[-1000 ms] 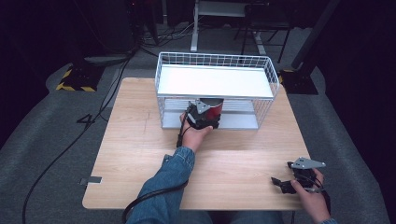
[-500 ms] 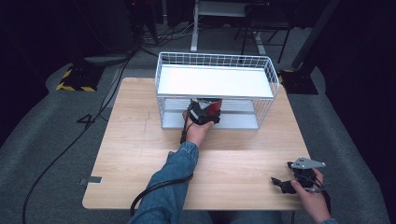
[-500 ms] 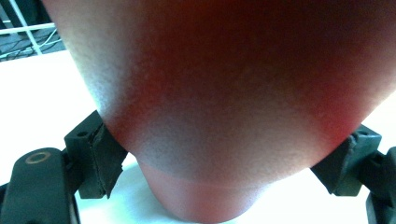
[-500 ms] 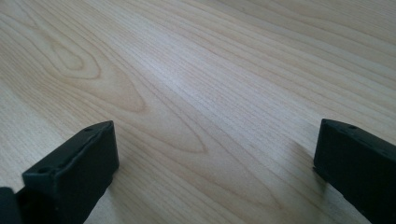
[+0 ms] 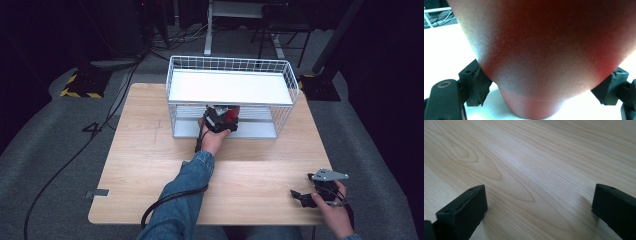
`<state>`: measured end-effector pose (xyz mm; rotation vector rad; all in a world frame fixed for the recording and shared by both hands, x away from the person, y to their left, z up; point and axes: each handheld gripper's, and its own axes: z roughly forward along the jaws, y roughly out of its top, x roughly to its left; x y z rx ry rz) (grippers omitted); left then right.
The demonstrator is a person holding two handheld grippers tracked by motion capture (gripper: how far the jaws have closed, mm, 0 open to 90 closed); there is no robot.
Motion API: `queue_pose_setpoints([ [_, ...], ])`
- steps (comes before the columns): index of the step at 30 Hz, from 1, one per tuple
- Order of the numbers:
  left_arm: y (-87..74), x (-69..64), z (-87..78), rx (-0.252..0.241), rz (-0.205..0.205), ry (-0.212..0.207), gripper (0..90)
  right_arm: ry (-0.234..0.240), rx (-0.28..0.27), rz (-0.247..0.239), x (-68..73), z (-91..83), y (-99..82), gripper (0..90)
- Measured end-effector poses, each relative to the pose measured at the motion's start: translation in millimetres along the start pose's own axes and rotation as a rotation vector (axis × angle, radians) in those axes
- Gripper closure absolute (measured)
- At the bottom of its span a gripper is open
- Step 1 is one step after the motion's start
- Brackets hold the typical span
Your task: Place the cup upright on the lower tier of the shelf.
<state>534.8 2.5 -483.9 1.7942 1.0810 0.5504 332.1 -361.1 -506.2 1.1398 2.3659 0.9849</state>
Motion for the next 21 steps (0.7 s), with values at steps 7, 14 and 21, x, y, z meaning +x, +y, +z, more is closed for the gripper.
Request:
queue_pose_setpoints([
  [7,-4.7,-0.5,4.3,-0.029,0.025,-0.020,15.9,0.000,0.000,0.000,0.0,0.0,0.0,0.0],
  [14,-7.3,-0.4,3.7,-0.032,0.036,-0.012,15.3,0.000,0.000,0.000,0.0,0.0,0.0,0.0],
  [21,-12.1,0.8,-7.2,-0.010,0.008,-0.025,15.4,0.000,0.000,0.000,0.0,0.0,0.0,0.0],
])
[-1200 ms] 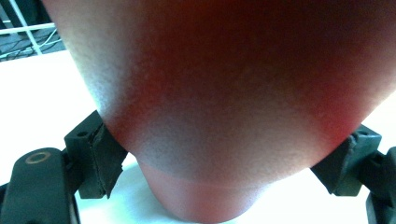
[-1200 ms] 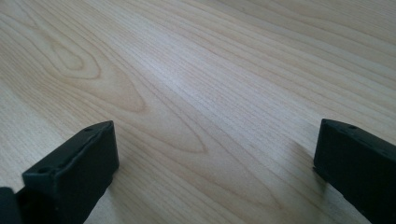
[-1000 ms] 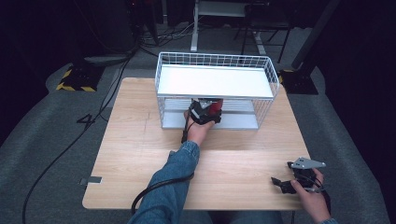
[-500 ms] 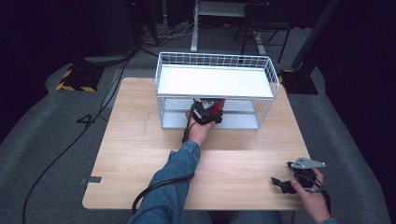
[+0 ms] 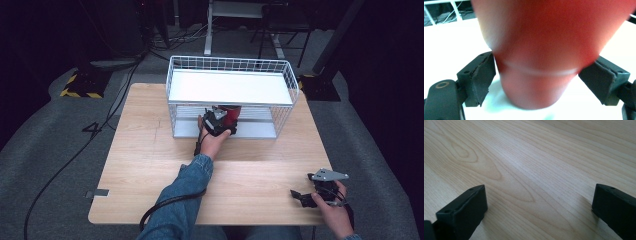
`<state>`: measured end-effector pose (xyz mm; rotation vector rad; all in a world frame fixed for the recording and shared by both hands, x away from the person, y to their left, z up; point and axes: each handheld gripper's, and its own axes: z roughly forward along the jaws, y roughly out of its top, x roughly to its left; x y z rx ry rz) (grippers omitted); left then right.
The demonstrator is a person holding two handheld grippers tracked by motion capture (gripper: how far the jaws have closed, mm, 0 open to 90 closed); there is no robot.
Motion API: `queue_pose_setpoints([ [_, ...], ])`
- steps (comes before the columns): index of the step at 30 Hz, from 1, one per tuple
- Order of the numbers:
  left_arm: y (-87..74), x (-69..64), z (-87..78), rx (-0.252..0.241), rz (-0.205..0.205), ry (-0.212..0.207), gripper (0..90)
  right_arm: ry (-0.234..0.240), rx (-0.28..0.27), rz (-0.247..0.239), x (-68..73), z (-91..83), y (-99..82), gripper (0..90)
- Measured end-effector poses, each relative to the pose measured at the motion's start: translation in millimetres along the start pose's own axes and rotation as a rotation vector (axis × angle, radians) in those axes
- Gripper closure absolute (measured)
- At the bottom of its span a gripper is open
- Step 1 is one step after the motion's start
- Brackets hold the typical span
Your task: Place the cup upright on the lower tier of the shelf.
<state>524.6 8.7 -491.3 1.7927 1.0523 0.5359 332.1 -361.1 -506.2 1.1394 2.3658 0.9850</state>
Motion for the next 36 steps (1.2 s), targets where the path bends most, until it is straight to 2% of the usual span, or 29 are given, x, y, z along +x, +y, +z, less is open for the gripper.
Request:
queue_pose_setpoints([
  [6,-4.4,2.6,-16.2,0.004,-0.009,0.018,15.4,0.000,0.000,0.000,0.0,0.0,0.0,0.0],
  [9,-6.5,3.8,-25.2,0.001,-0.026,0.004,15.4,0.000,0.000,0.000,0.0,0.0,0.0,0.0],
  [16,-6.8,6.4,-54.1,-0.020,-0.032,-0.013,15.4,0.000,0.000,0.000,0.0,0.0,0.0,0.0],
  [21,-4.3,4.8,-82.2,-0.028,-0.004,-0.041,15.4,0.000,0.000,0.000,0.0,0.0,0.0,0.0],
  [25,-3.5,1.6,-104.3,-0.032,0.018,-0.079,15.4,0.000,0.000,0.000,0.0,0.0,0.0,0.0],
  [32,-4.2,-3.9,-138.7,-0.036,0.061,-0.090,15.4,0.000,0.001,0.000,0.0,0.0,0.0,0.0],
  [36,-5.7,-3.0,-157.5,-0.038,0.059,-0.098,15.4,0.000,0.001,0.000,0.0,0.0,0.0,0.0],
])
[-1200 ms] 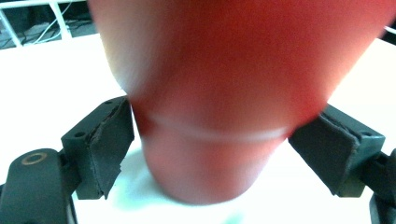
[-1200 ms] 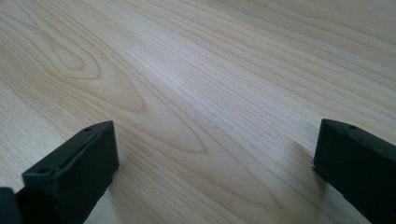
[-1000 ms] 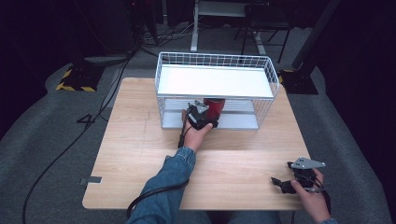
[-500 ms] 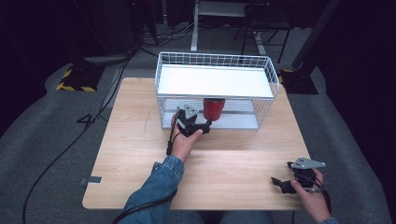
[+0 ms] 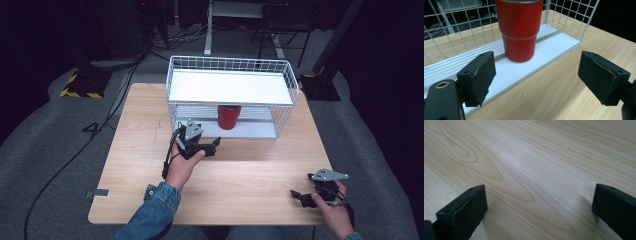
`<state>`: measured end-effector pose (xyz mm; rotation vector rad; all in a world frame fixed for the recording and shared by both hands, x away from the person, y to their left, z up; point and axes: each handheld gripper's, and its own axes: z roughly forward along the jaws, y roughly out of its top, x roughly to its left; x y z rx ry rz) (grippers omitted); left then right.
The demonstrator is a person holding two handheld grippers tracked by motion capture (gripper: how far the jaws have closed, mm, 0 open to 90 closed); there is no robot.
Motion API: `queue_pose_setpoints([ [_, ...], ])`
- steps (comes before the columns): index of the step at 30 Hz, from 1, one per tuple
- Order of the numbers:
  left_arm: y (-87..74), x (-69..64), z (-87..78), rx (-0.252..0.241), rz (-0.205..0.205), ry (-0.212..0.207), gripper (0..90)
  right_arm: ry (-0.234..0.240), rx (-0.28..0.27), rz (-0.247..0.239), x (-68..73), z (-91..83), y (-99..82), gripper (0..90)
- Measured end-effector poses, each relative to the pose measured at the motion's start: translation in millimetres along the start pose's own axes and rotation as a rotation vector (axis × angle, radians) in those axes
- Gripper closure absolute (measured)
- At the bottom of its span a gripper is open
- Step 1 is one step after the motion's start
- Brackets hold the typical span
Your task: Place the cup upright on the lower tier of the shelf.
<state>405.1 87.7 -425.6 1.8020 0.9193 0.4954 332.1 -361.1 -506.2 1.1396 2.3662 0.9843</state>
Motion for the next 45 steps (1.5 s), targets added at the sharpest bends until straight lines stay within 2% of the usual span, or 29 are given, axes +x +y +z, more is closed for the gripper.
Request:
queue_pose_setpoints([
  [10,-7.1,2.1,-47.8,0.007,0.040,-0.009,15.4,0.000,0.000,0.000,0.0,0.0,0.0,0.0],
  [15,-14.6,6.2,-70.5,0.015,0.040,-0.014,15.4,0.000,0.000,0.000,0.0,0.0,0.0,0.0],
  [20,-25.0,10.7,-90.4,0.020,0.010,-0.021,15.4,0.000,0.000,0.000,0.0,0.0,0.0,0.0],
  [22,-31.0,12.5,-97.7,0.040,0.019,-0.022,15.4,0.000,0.000,0.000,0.0,0.0,0.0,0.0],
  [23,-34.0,14.2,-100.8,0.049,0.040,-0.021,15.4,0.000,0.000,0.000,0.0,0.0,0.0,0.0],
  [25,-40.6,15.9,-106.5,0.061,0.044,-0.019,15.4,0.000,0.000,0.001,0.0,0.0,0.0,0.0],
  [30,-57.6,20.0,-118.5,0.063,0.031,-0.019,15.4,0.000,0.000,0.000,0.0,0.0,0.0,0.0],
  [33,-66.0,23.1,-123.6,0.076,0.037,-0.006,15.4,0.000,0.000,0.000,0.0,0.0,0.0,0.0],
  [38,-81.9,25.3,-126.4,0.126,0.036,0.007,15.4,0.000,0.000,0.000,0.0,0.0,0.0,0.0],
  [41,-91.6,27.3,-126.8,0.150,0.018,0.005,15.4,0.000,0.000,0.001,0.0,0.0,0.0,0.0],
  [45,-104.3,30.9,-124.2,0.214,-0.013,-0.005,15.5,0.000,0.000,0.000,0.0,0.0,0.0,0.0],
])
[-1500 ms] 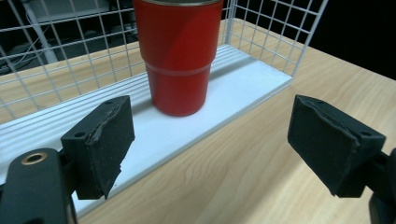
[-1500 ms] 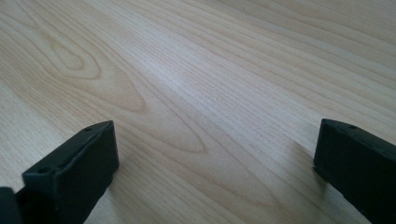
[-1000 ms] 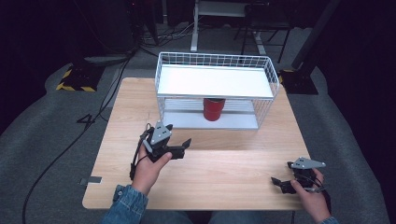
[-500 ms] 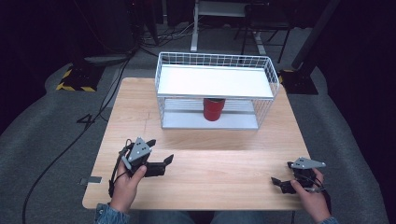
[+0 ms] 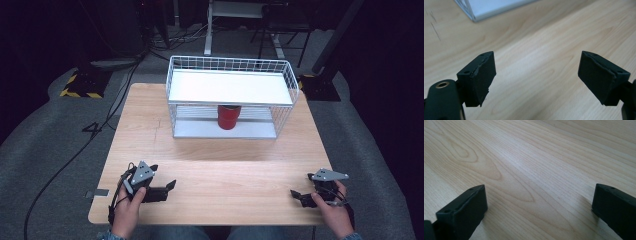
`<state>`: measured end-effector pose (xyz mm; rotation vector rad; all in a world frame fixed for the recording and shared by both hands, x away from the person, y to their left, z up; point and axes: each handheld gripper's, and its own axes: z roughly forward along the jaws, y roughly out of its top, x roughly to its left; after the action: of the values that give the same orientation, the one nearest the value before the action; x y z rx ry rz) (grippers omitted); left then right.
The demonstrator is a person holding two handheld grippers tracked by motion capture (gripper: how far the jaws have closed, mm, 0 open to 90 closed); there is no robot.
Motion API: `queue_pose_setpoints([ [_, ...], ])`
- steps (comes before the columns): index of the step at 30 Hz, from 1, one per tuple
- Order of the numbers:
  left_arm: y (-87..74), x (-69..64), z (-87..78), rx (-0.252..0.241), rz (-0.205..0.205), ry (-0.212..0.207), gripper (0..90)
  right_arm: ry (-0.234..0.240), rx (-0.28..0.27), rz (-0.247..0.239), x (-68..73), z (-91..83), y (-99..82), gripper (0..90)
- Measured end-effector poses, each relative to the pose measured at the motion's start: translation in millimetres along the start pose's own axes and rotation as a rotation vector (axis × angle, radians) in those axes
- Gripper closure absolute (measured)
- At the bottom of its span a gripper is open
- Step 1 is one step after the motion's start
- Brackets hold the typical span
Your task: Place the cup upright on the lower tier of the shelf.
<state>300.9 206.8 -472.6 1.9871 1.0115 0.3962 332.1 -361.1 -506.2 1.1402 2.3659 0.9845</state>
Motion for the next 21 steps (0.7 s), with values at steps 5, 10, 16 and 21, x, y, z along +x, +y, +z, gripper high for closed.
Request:
queue_pose_setpoints([
  [5,-9.1,2.7,8.2,0.074,-0.021,0.015,15.5,0.000,0.000,0.000,0.0,0.0,0.0,0.0],
  [10,-14.7,2.1,16.4,0.155,-0.012,0.027,15.6,0.000,0.000,0.000,0.0,0.0,0.0,0.0],
  [16,-21.1,1.3,23.5,0.185,0.015,0.079,14.3,0.000,0.000,0.000,0.0,0.0,0.0,0.0],
  [21,-21.9,2.1,24.0,0.177,0.025,0.078,13.5,0.000,0.000,0.000,0.0,0.0,0.0,0.0],
])
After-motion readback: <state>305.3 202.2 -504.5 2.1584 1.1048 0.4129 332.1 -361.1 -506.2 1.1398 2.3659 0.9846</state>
